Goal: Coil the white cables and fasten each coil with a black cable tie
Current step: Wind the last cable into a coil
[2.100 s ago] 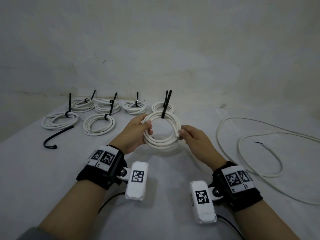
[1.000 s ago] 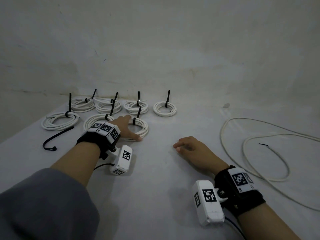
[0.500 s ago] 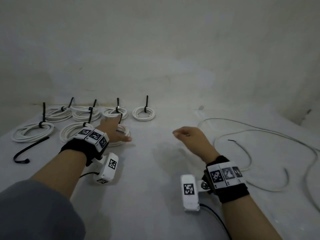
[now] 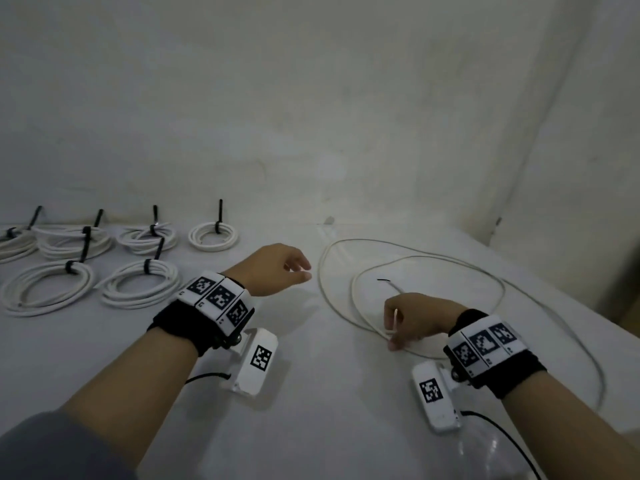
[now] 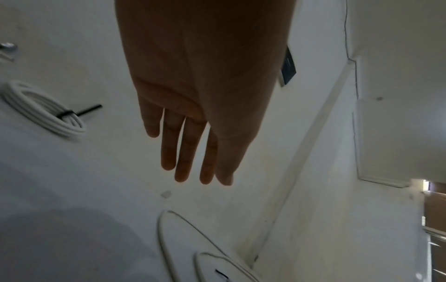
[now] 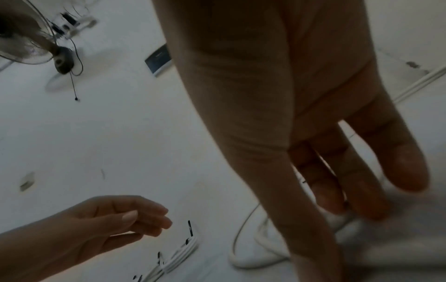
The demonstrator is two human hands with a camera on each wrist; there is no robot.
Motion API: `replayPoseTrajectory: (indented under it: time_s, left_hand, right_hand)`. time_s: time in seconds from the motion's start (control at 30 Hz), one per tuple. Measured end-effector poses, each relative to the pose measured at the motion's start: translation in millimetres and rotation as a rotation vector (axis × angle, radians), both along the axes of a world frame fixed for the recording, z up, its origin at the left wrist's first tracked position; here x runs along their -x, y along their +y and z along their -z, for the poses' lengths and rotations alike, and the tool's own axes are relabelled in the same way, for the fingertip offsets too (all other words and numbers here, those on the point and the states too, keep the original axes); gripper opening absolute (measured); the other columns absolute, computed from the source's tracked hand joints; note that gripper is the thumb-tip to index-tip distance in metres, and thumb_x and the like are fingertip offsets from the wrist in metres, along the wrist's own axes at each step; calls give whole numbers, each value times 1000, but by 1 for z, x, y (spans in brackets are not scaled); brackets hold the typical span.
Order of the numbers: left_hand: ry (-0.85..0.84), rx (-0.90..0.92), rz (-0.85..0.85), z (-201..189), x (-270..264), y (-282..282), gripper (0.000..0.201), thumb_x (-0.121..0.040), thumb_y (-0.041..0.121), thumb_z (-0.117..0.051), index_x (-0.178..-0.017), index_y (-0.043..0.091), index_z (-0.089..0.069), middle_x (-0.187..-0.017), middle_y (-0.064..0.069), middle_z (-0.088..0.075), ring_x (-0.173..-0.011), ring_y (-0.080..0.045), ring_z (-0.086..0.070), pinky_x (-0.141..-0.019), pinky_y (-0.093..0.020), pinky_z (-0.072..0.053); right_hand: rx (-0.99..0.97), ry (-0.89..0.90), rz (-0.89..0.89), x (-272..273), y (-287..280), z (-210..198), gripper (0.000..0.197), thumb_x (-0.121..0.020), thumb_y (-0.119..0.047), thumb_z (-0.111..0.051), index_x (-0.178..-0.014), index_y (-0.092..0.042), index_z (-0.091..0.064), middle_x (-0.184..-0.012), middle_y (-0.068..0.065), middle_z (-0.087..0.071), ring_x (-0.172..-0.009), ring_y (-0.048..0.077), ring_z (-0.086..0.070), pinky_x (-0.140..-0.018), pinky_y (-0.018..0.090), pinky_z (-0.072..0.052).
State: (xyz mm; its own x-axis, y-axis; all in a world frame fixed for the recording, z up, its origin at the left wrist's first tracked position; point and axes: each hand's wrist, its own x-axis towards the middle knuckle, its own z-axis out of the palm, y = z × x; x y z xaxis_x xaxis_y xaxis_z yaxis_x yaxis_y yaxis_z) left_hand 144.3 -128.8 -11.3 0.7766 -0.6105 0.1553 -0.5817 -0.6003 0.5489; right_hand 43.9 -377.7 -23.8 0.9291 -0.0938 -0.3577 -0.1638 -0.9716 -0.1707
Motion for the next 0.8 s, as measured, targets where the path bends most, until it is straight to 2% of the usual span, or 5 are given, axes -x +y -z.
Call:
replayPoseTrajectory:
  time_s: [0.37, 0.57, 0.67, 0.73, 0.8]
  left_hand:
    - [524, 135, 27, 2, 37, -38, 40, -98, 43, -40, -107, 10, -60, -96, -2, -69, -79, -11, -62, -72, -20, -49]
    - [515, 496, -72, -22, 43, -28, 16, -98, 19, -49, -91, 8, -58, -75, -3, -63, -68, -11, -64, -64, -18, -54]
    - [408, 482, -32, -31, 45, -16, 15, -97, 17, -51, -94, 6, -60, -70, -2, -61, -67, -15, -64, -73, -28, -54]
    - [343, 490, -6, -35, 46, -7, 16, -96, 17, -52, -96, 3, -60, -68, -1, -62, -65, -15, -64, -78, -35, -54]
    - [312, 532, 12, -37, 46, 2, 15, -97, 17, -50, -91, 7, -60, -65, 1, -62, -61, -12, -63, -76, -34, -55]
  right_hand:
    - [-386, -375, -194, 10, 36, -22, 15, -79, -4, -68, -88, -14, -61, -68, -8, -59, -57, 6, -54, -57, 15, -46]
    - [-533, -833, -176, -1, 61, -28, 18, -85, -17, -68, -98, -19, -57, -84, -4, -59, -75, 13, -58, -66, 17, -45]
    - [-385, -928, -260, -17, 63, -38, 34, -90, -24, -63, -123, -29, -53, -114, -2, -48, -103, 13, -49, -87, 22, -37]
    - [-231, -861, -331, -29, 68, -45, 24, -91, -31, -60, -115, -30, -61, -123, -2, -48, -113, 15, -45, -98, 36, -33]
    - [-331, -798, -368, -35, 74, -57, 6, -91, -32, -60, -92, -28, -66, -103, -7, -61, -98, 9, -55, -93, 36, -37]
